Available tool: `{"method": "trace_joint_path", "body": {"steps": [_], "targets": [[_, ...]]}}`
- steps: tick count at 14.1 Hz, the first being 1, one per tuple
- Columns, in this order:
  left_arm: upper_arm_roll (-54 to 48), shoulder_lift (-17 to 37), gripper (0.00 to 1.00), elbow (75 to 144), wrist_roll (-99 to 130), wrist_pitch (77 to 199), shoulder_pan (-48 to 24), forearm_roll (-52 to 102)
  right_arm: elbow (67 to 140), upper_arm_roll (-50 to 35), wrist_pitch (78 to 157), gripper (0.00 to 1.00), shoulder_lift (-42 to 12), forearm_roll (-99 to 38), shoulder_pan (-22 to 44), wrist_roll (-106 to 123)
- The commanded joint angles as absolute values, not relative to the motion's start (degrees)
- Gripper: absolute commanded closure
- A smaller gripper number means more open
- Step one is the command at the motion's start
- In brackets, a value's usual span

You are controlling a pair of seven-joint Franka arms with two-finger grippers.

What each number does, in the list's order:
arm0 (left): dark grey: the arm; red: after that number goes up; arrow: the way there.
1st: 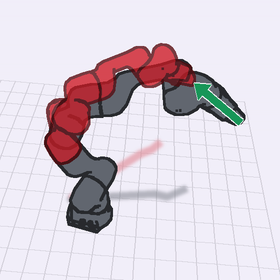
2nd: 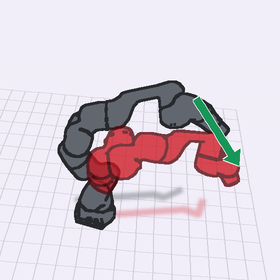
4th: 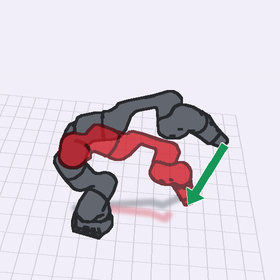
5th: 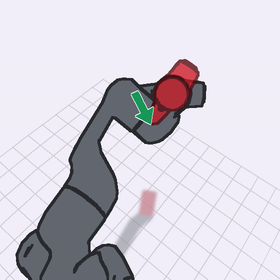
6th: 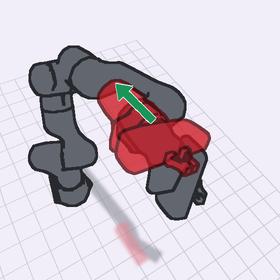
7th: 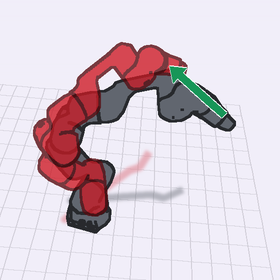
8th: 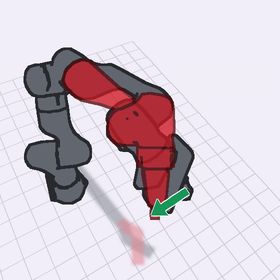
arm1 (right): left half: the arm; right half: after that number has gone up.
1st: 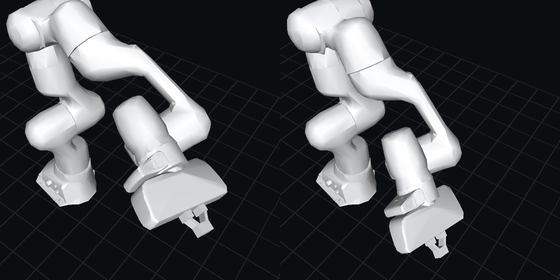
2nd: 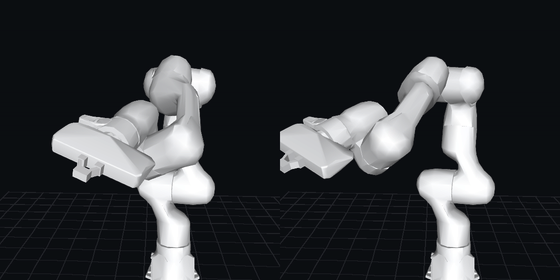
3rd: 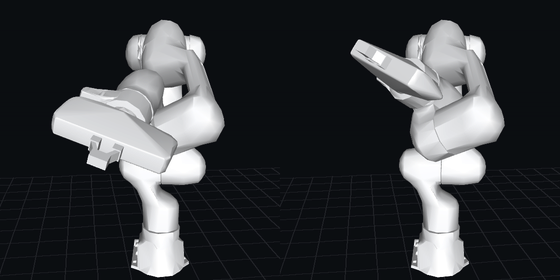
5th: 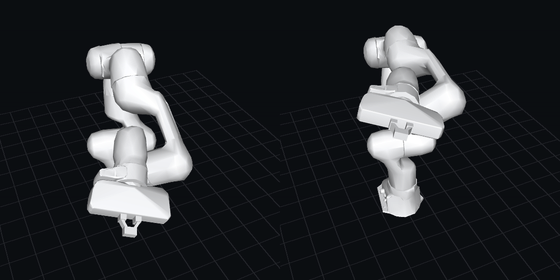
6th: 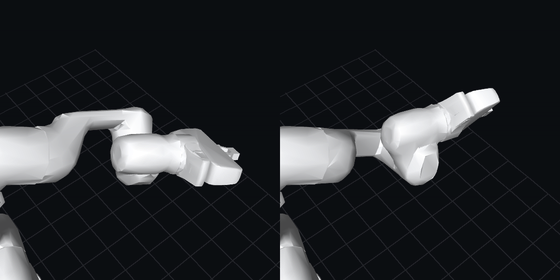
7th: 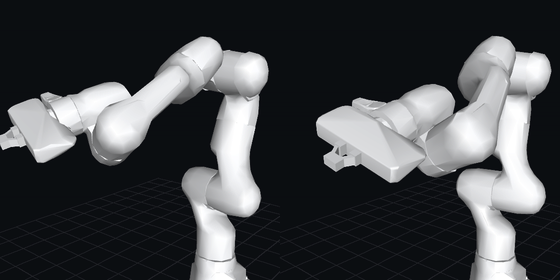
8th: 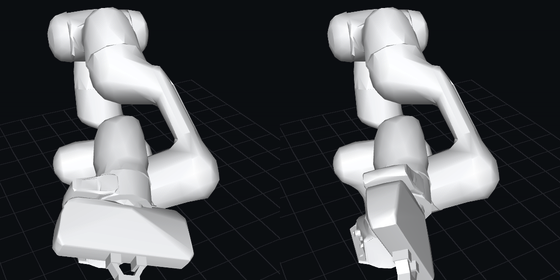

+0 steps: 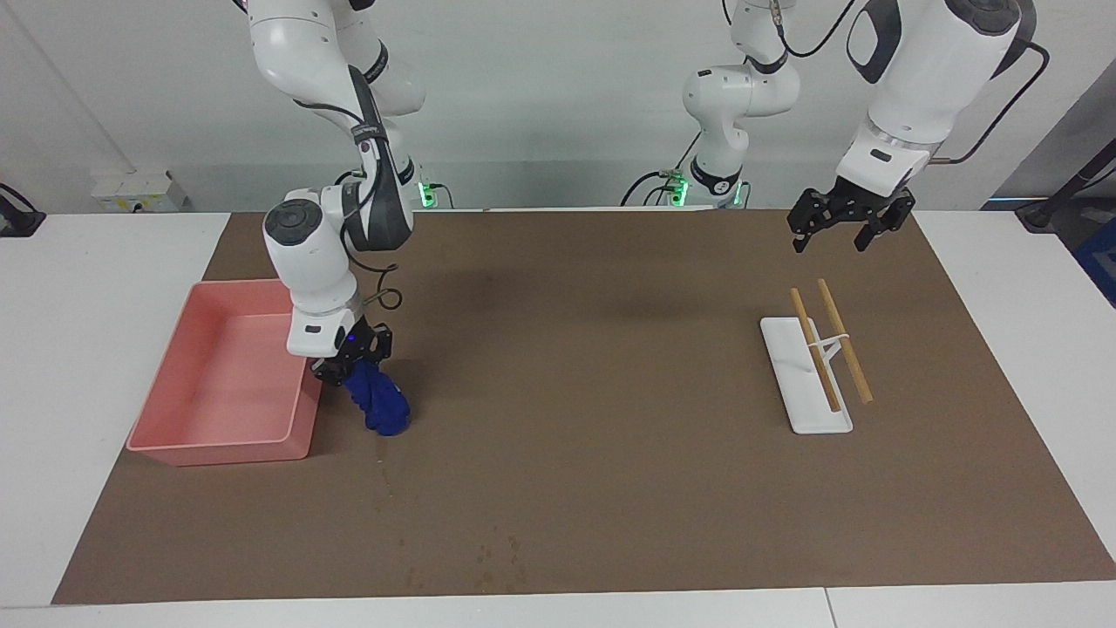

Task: Wipe water with towel using both arms
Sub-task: 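Open the left gripper and pull the towel away with the right gripper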

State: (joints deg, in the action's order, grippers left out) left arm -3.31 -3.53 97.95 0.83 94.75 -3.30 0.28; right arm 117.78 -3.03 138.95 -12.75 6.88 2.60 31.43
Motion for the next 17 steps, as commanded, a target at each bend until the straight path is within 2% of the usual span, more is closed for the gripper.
{"method": "trace_joint_path", "body": {"steps": [1, 4, 9, 12, 14, 17], "targets": [[-0.6, -1.4, 0.0, 94.8, -3.5, 92.0, -5.5, -0.9, 116.9, -3.6, 144.1, 1.0, -14.6, 13.1, 2.3, 32.1], [-3.1, -1.8, 0.0, 95.7, -3.6, 92.1, -2.4, -0.7, 113.7, -3.6, 145.8, 1.0, -17.6, 14.3, 2.7, 32.0], [-3.1, -2.5, 0.0, 96.7, -3.3, 92.1, -2.5, -0.7, 109.8, -3.7, 151.3, 1.0, -24.1, 14.2, 2.5, 32.0], [-3.7, -1.6, 0.0, 92.0, -3.2, 88.5, -2.6, -0.4, 106.6, -3.7, 152.0, 1.0, -27.7, 14.2, 2.5, 31.9], [-4.0, -0.7, 0.0, 89.3, -3.2, 86.3, -2.5, -0.4, 107.0, -3.8, 155.4, 1.0, -29.7, 14.2, 2.6, 29.9], [-3.9, -1.1, 0.0, 90.3, -3.3, 87.1, -2.6, -0.4, 108.3, -3.9, 155.3, 1.0, -30.1, 14.1, 3.0, 24.0]]}}
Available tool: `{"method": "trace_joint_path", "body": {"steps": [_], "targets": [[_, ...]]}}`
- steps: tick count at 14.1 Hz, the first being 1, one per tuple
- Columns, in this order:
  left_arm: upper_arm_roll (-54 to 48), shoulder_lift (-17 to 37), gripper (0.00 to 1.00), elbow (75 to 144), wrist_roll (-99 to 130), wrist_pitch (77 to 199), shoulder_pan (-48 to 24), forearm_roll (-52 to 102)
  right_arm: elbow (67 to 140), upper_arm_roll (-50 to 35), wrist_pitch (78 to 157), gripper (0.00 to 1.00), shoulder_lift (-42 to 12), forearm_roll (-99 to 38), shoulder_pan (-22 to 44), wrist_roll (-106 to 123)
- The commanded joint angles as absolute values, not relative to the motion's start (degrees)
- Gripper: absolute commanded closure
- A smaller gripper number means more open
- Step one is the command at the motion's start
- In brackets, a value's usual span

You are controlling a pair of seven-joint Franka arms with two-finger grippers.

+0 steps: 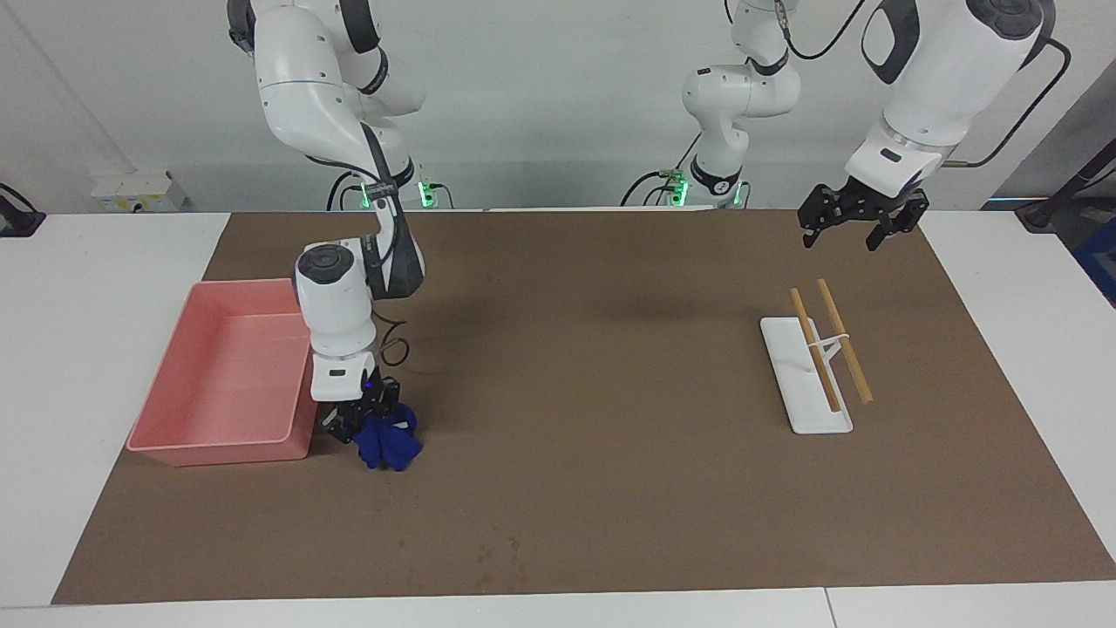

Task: Wipe water with towel using both arms

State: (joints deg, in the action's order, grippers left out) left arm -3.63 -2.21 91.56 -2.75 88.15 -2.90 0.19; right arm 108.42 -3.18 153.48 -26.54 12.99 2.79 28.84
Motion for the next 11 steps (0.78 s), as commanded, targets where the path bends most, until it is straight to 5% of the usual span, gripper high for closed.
{"method": "trace_joint_path", "body": {"steps": [1, 11], "targets": [[-3.9, -1.3, 0.0, 90.8, -3.2, 87.2, -2.5, -0.4, 109.8, -4.0, 155.2, 1.0, -29.9, 14.0, 3.1, 21.0], [-3.8, -2.3, 0.0, 92.9, -3.2, 86.8, -2.1, -0.4, 117.9, -5.4, 149.7, 1.0, -26.5, 11.8, 2.5, 11.3]]}}
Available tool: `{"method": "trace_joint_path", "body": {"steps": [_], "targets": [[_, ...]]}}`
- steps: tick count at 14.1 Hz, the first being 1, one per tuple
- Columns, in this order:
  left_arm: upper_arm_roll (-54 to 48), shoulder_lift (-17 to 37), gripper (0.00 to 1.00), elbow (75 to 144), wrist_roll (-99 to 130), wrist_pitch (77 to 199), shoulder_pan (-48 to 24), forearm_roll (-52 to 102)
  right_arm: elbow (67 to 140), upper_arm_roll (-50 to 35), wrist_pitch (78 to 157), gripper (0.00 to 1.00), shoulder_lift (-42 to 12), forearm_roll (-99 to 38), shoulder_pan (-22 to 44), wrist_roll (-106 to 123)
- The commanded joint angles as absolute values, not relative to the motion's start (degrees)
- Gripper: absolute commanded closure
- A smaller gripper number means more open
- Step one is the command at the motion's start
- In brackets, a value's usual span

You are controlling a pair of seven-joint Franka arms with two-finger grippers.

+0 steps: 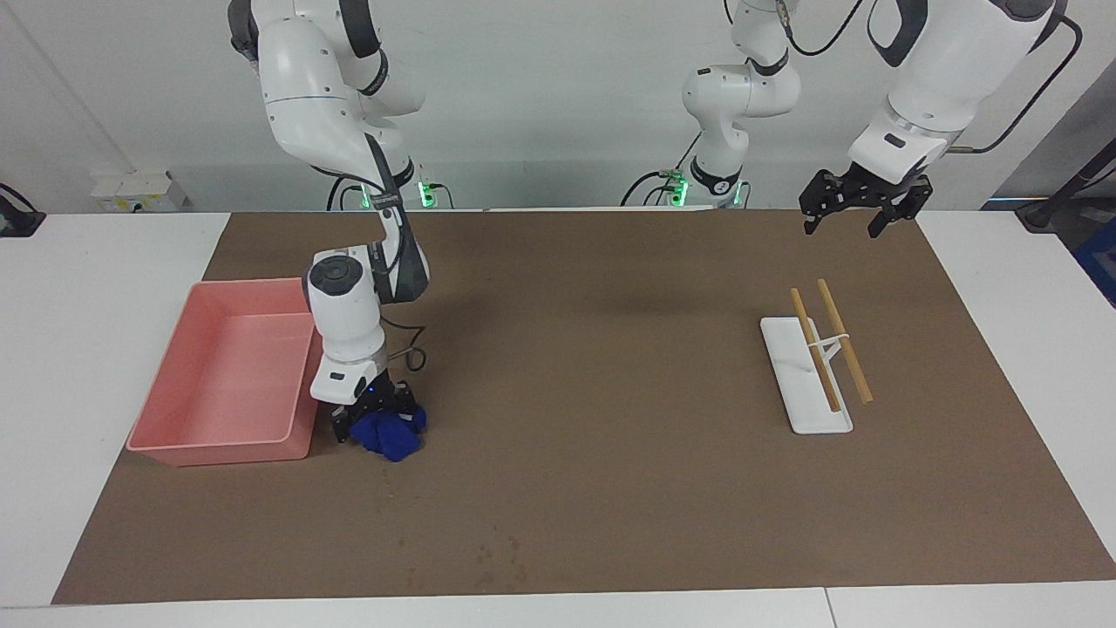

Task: Wipe water with towel using both arms

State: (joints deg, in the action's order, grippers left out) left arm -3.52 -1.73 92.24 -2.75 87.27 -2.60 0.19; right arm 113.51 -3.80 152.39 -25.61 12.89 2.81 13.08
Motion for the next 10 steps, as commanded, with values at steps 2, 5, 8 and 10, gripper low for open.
{"method": "trace_joint_path", "body": {"steps": [2, 5, 8, 10], "targets": [[-3.8, -2.3, 0.0, 92.9, -3.2, 86.8, -2.1, -0.4, 117.9, -5.4, 145.7, 1.0, -25.8, 6.4, 2.5, 11.4], [-3.8, -2.3, 0.0, 92.9, -3.2, 86.8, -2.1, -0.4, 118.0, -5.5, 138.8, 1.0, -24.3, 2.3, 2.5, 11.9], [-3.8, -2.3, 0.0, 92.9, -3.2, 86.8, -2.1, -0.4, 120.8, -5.4, 136.8, 1.0, -22.9, 0.0, 1.3, 14.4], [-3.8, -2.3, 0.0, 92.8, -3.2, 86.8, -2.1, -0.4, 123.4, -5.4, 136.8, 1.0, -21.0, -0.3, 1.3, 15.8]]}}
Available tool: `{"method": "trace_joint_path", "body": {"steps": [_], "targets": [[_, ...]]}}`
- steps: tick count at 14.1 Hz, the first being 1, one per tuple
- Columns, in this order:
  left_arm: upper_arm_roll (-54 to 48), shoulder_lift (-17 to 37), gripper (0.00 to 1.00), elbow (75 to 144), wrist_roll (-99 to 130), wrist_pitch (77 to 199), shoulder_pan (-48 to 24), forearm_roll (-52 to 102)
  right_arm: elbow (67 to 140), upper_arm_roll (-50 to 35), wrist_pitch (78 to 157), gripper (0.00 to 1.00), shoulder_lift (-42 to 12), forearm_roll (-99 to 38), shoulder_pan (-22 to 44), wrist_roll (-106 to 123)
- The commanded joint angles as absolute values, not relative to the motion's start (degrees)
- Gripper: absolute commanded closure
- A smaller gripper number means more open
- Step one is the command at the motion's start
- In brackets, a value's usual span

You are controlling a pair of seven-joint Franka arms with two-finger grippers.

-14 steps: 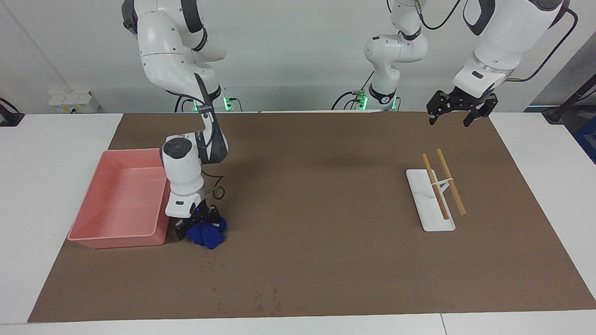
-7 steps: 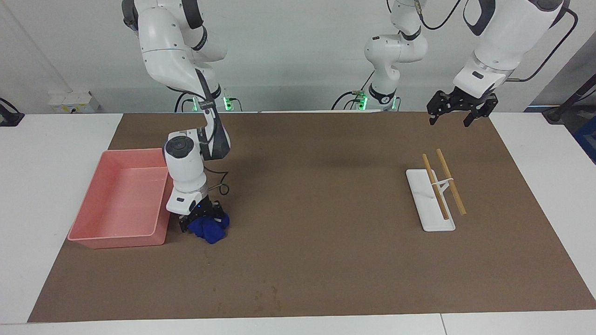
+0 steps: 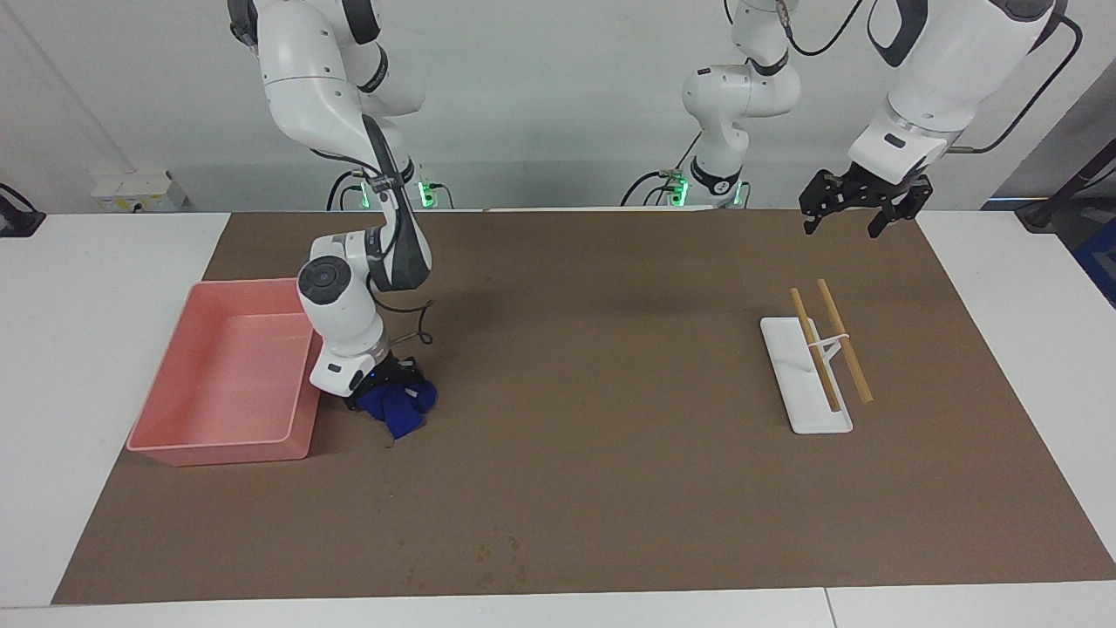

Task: Wipe water with towel using both arms

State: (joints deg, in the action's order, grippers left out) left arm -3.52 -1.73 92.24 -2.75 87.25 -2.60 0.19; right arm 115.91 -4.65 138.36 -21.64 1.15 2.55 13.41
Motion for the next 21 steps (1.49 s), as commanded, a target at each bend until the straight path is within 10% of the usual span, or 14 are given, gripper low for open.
{"method": "trace_joint_path", "body": {"steps": [1, 9, 21], "targets": [[-3.8, -2.3, 0.0, 92.8, -3.2, 86.8, -2.1, -0.4, 124.8, -5.4, 136.8, 1.0, -19.9, -0.3, 1.1, 16.1], [-3.8, -2.3, 0.0, 92.8, -3.2, 86.8, -2.1, -0.4, 134.8, -5.4, 136.8, 1.0, -11.7, -2.2, 0.2, 16.0], [-3.9, -2.3, 0.0, 92.9, -3.2, 86.8, -2.1, -0.4, 133.1, -5.1, 148.5, 1.0, -14.1, 13.1, 1.1, 22.1]]}}
